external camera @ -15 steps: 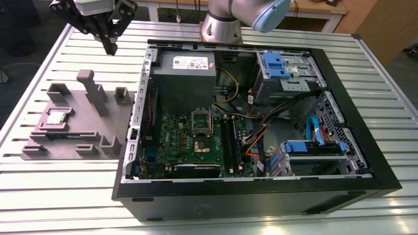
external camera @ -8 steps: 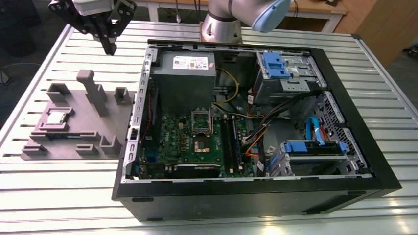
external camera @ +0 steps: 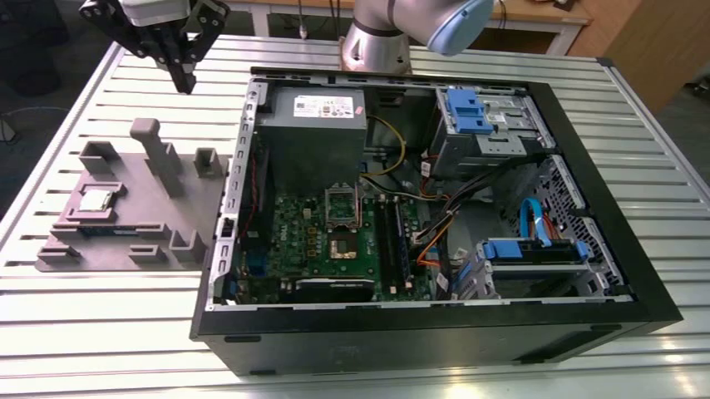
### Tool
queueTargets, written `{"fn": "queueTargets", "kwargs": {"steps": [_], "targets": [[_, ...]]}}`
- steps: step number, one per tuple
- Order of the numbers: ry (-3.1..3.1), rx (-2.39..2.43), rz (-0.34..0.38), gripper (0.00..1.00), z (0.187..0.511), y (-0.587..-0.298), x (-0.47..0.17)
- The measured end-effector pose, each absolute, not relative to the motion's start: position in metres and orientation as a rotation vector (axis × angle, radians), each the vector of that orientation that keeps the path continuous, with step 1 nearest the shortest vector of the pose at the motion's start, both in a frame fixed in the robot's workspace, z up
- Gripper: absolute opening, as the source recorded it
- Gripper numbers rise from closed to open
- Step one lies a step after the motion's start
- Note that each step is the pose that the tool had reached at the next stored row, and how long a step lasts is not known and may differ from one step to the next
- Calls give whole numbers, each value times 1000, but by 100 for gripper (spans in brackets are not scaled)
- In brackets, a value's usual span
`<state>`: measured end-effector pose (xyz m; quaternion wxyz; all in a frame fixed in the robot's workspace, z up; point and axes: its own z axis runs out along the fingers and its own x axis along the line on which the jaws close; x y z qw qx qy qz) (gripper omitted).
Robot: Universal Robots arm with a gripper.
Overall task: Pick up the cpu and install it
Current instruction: 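Reach for the cpu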
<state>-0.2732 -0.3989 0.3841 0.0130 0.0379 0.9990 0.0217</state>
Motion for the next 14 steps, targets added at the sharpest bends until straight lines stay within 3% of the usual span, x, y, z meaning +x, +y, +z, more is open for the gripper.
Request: {"fn": "queueTargets", "kwargs": {"steps": [14], "targets": [[3113, 118, 68, 10, 384, -399, -277]]}}
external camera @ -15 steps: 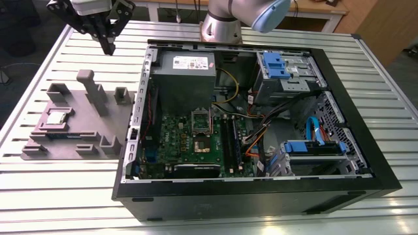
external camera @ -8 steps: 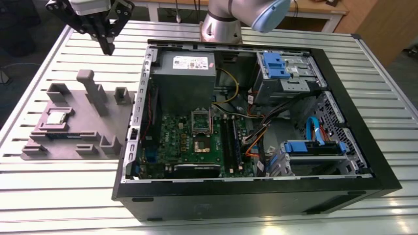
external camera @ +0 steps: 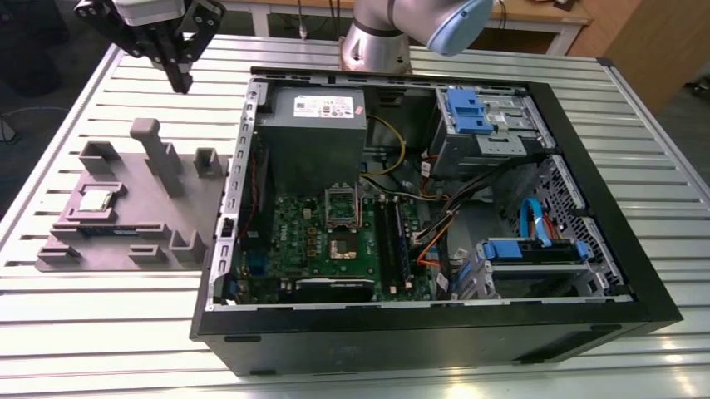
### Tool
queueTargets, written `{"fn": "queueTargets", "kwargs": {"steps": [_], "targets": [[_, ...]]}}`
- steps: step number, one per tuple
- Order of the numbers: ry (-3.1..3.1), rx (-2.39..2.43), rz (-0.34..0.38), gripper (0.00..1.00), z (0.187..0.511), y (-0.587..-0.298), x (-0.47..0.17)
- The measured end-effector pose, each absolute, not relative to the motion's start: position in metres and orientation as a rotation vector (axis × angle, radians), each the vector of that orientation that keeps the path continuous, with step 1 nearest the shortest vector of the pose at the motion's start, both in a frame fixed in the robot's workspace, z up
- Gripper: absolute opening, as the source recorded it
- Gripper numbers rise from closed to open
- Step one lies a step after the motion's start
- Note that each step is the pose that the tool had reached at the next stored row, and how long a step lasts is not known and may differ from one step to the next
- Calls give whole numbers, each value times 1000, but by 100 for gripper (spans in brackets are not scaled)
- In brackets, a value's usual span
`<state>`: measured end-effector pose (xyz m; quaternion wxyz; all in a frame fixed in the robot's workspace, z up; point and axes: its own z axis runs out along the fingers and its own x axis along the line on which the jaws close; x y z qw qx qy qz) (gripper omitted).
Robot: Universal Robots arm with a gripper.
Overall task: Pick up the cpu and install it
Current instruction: 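Reach for the cpu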
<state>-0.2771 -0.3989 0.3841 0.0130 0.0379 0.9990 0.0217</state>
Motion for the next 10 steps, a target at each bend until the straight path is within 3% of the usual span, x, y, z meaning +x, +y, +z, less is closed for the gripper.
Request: {"fn": "queueTargets", "kwargs": {"steps": [10], "targets": [[3113, 118, 68, 10, 384, -399, -283]]}}
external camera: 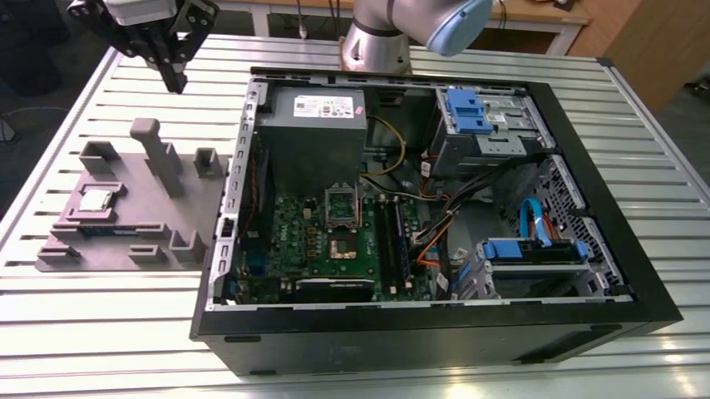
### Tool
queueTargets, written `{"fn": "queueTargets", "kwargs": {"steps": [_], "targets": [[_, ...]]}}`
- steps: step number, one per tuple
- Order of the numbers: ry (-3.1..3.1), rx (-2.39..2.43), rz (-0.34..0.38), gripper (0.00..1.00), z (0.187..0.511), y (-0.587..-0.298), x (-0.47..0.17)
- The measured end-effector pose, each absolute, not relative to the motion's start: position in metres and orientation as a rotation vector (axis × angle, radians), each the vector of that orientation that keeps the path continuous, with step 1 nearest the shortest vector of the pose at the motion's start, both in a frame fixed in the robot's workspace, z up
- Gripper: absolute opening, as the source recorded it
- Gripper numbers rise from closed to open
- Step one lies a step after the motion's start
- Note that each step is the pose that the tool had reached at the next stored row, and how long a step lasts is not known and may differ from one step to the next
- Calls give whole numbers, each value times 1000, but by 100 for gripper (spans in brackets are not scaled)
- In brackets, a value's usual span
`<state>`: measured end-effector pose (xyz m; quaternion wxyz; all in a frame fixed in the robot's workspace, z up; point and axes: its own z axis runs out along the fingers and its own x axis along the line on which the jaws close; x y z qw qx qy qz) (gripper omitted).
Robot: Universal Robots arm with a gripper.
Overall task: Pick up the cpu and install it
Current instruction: 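Reach for the cpu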
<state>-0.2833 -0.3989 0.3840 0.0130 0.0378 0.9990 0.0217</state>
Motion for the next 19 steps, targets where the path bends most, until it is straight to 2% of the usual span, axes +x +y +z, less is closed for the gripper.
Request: {"fn": "queueTargets", "kwargs": {"steps": [19], "targets": [[3113, 118, 68, 10, 384, -399, -296]]}}
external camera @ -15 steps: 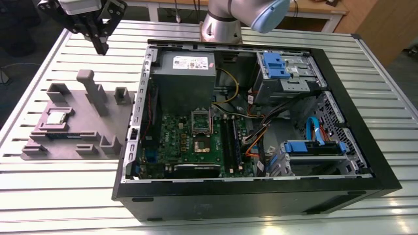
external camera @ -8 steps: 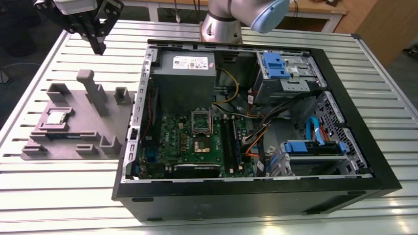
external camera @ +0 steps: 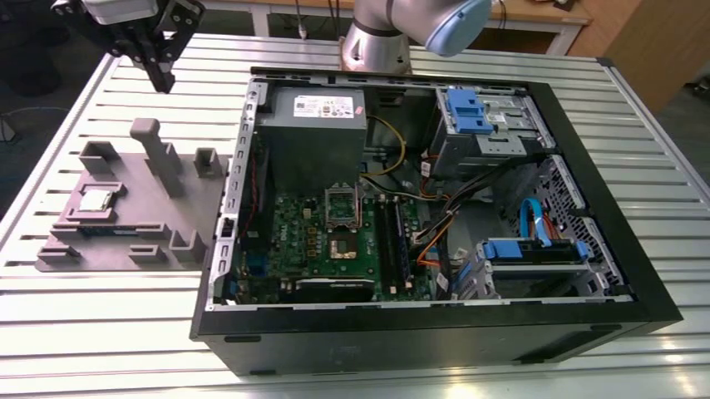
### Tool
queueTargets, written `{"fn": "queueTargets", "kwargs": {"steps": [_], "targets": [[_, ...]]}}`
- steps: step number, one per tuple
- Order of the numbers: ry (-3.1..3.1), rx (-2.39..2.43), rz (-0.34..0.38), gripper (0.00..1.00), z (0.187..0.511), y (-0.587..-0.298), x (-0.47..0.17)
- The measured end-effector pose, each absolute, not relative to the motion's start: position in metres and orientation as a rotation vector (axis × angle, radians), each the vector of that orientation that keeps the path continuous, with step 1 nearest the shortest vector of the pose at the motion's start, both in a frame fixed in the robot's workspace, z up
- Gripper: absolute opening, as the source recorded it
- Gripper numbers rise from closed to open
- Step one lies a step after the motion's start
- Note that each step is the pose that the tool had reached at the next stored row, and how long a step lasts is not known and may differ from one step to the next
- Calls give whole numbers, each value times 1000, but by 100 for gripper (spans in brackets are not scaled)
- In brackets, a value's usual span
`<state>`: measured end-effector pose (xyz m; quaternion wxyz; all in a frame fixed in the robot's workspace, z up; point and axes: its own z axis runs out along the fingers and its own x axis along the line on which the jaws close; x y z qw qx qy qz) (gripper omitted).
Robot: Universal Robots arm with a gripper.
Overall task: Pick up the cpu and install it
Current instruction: 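Reach for the cpu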
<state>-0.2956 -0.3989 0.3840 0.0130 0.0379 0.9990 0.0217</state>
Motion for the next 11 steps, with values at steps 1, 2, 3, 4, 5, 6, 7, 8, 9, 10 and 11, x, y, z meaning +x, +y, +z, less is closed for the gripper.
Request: {"fn": "queueTargets", "kwargs": {"steps": [1, 2, 3, 4, 5, 6, 7, 8, 9, 10, 11], "targets": [[3113, 118, 68, 10, 384, -399, -296], [3113, 118, 68, 10, 384, -399, -297], [3113, 118, 68, 10, 384, -399, -297], [3113, 118, 68, 10, 384, -399, -298], [3113, 118, 68, 10, 384, -399, -298], [3113, 118, 68, 10, 384, -399, -299], [3113, 118, 68, 10, 384, -399, -299], [3113, 118, 68, 10, 384, -399, -299], [3113, 118, 68, 10, 384, -399, -299], [3113, 118, 68, 10, 384, -399, -301], [3113, 118, 68, 10, 384, -399, -302]]}}
